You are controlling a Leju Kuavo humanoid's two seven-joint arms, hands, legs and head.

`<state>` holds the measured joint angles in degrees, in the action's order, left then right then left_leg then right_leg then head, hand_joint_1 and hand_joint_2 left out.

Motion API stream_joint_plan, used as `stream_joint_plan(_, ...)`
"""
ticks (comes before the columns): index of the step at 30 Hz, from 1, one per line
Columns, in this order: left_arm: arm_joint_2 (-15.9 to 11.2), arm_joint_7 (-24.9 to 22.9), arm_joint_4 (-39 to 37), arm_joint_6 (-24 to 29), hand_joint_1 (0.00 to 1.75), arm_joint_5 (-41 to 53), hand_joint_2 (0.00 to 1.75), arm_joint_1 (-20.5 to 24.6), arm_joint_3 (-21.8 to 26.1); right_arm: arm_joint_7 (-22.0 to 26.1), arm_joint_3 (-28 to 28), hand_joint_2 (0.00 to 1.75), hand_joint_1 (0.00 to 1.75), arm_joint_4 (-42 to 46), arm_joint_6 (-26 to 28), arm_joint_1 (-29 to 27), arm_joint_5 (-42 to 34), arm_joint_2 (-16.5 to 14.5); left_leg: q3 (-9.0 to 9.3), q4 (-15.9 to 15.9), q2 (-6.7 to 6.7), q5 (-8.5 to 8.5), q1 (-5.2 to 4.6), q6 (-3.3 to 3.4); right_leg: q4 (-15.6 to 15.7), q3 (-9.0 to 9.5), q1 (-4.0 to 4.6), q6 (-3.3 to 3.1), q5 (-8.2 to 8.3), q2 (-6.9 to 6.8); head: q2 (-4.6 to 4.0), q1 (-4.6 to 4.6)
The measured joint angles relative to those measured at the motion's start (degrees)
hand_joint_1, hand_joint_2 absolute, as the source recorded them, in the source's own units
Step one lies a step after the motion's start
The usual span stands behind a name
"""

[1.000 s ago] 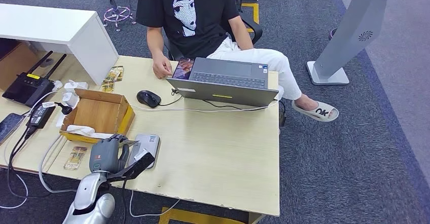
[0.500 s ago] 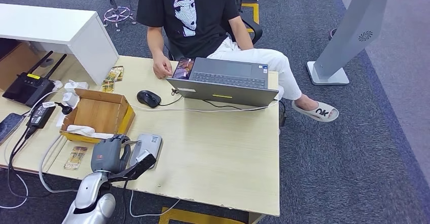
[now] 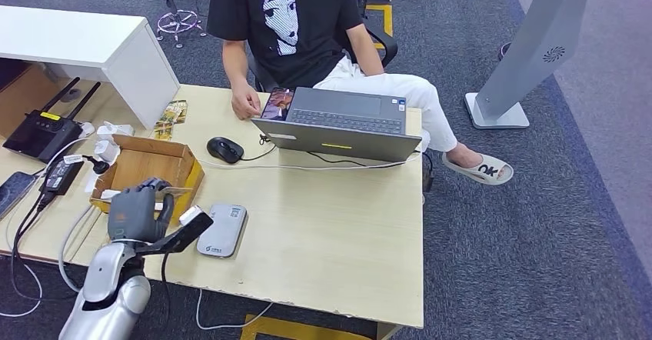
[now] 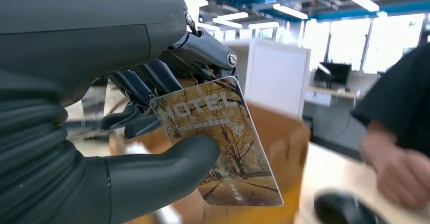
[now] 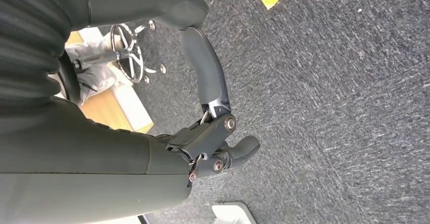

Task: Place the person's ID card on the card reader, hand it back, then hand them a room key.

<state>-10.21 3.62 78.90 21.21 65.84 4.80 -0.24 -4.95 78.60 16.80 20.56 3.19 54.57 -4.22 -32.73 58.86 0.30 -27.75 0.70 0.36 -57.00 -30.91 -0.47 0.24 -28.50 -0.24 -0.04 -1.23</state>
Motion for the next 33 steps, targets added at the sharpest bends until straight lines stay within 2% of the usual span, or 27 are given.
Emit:
stream_joint_plan(6,-4.4,-1.0,4.6,-0.1,1.75,0.6,1.75,3.4,2.6,0.2,0.0,1.75,0.0,0.0,0.0,0.0,0.6,0.3,0.0,0.0,0.01,0.02,0.03,-0.03,0.0,-0.01,0.04,-0.04,0.02,0.01,0.0,0.01)
stream_joint_plan(12,-10.7,-1.6,6.9,-2.7,1.75,0.6,1.75,9.7,6.7,0.4,0.0,1.75,0.0,0.0,-0.4,0.0,1.2,0.6,0.0,0.0,0.01,0.05,0.07,-0.07,0.0,0.0,0.09,-0.07,0.05,0.01,0.0,0.01)
stream_joint_plan(18,-14.8,-3.1,7.2,-3.7,1.75,3.2,1.75,12.1,8.9,-0.1,0.0,1.75,0.0,-0.3,-0.5,0.0,1.4,0.8,-0.01,0.0,0.04,0.05,0.08,-0.07,0.0,-0.02,0.09,-0.07,0.05,0.04,0.0,0.02)
stream_joint_plan(19,-15.5,-3.4,7.1,-3.5,1.67,3.7,1.75,12.4,9.2,-0.1,0.0,1.75,0.0,-0.3,-0.6,0.0,1.5,0.8,-0.01,0.0,0.05,0.05,0.08,-0.07,0.0,-0.02,0.09,-0.07,0.04,0.04,0.0,0.01)
stream_joint_plan(22,-17.0,-3.5,6.5,-2.6,0.36,4.5,1.75,12.8,10.0,0.1,0.0,1.75,0.0,-0.3,-0.6,0.0,1.6,0.8,-0.01,0.0,0.04,0.05,0.08,-0.07,0.0,-0.03,0.09,-0.08,0.04,0.04,0.0,0.01)
stream_joint_plan(23,-17.2,-3.4,6.3,-2.2,0.0,4.9,1.75,12.8,10.2,0.1,0.0,1.75,0.0,-0.3,-0.6,0.1,1.6,0.8,-0.01,0.0,0.03,0.05,0.08,-0.07,0.0,-0.03,0.09,-0.08,0.04,0.03,0.0,0.01)
stream_joint_plan(27,-17.1,-3.3,5.8,1.3,0.0,6.1,1.75,12.7,10.2,0.2,0.0,1.75,0.0,-0.4,-0.7,0.1,1.8,0.8,-0.01,0.0,0.02,0.05,0.07,-0.07,0.0,-0.01,0.08,-0.07,0.04,0.02,0.0,0.01)
stream_joint_plan(33,-15.5,-3.1,6.0,4.7,0.0,4.9,1.75,12.7,10.2,0.1,0.0,1.75,0.0,-0.5,-0.8,0.1,2.0,0.8,0.0,0.0,0.03,0.05,0.05,-0.07,0.0,-0.01,0.07,-0.08,0.05,0.03,0.0,0.01)
